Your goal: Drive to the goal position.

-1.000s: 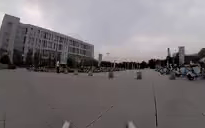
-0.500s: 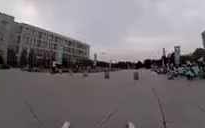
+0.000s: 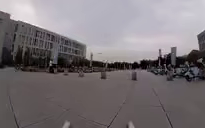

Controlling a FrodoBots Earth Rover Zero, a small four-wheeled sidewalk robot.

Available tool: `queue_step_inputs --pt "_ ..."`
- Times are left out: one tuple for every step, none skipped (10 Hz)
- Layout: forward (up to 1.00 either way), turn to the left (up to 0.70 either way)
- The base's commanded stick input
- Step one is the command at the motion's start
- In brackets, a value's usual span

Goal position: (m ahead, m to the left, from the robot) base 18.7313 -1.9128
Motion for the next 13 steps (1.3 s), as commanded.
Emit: queue_step_inputs --pt "0.6 -0.15" --pt "0.6 -0.15" --pt "0.6 -0.01" --pt "0.6 0.0" --pt "0.6 0.0" --pt "0.6 0.0" --pt "0.6 0.0" --pt "0.6 0.0" --pt "0.6 0.0" --pt "0.6 0.0" --pt "0.6 0.0" --pt "0.6 0.0" --pt "0.6 0.0"
